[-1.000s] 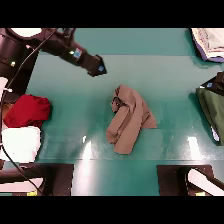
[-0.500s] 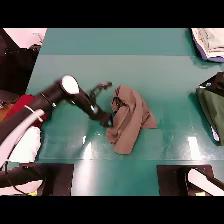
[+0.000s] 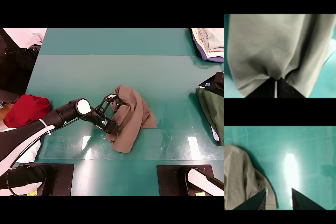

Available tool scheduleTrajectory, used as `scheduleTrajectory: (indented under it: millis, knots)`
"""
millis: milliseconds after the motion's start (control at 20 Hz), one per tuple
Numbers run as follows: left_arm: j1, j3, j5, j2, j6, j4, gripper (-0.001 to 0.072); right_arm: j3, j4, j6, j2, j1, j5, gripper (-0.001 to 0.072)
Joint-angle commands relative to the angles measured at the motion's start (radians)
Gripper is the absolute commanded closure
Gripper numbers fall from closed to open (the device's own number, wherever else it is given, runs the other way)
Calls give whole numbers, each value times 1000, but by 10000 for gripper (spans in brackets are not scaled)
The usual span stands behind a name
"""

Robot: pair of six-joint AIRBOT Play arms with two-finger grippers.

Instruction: Fold the shirts.

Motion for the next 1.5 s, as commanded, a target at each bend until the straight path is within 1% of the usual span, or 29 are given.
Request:
scheduleTrajectory:
  millis: [0,100,250,300,400,450,650,750,900,950,1000,1050,1100,1200,1250,1350,1450]
  knots:
    - [66,59,-90,13,-37,47,683,-1,0,1,-1,56,-2,345]
    - [161,117,-161,72,-37,103,682,-1,0,1,-12,142,-3,345]
    - [330,222,-261,193,-35,191,682,-1,0,0,-84,327,-19,336]
    - [380,252,-284,227,-34,214,682,-1,0,-19,-121,390,-37,289]
    - [450,286,-308,277,-34,248,682,-1,0,-47,-216,520,-104,90]
    - [476,293,-319,298,-34,271,681,-1,0,-58,-263,569,-139,63]
    - [501,294,-389,312,-35,342,682,0,12,-62,-434,683,-270,63]
    - [501,294,-396,312,-35,344,682,5,92,-71,-496,692,-309,64]
    - [501,294,-395,312,-35,344,681,41,195,-79,-566,692,-331,67]
    - [501,294,-394,312,-35,344,681,55,215,-79,-582,692,-335,101]
    - [501,294,-392,312,-35,344,682,70,217,-79,-596,692,-335,227]
    - [501,294,-392,312,-35,344,682,85,216,-79,-608,692,-335,451]
    - [501,294,-393,312,-35,344,682,99,209,-79,-616,692,-334,645]
    - [501,294,-393,313,-39,343,682,121,198,-88,-611,691,-338,687]
    - [501,298,-393,314,-39,344,682,135,185,-101,-598,691,-337,688]
    - [501,356,-407,317,-38,349,682,192,50,-100,-533,691,-326,689]
    - [501,481,-441,317,-38,352,682,278,-128,-90,-426,691,-292,689]
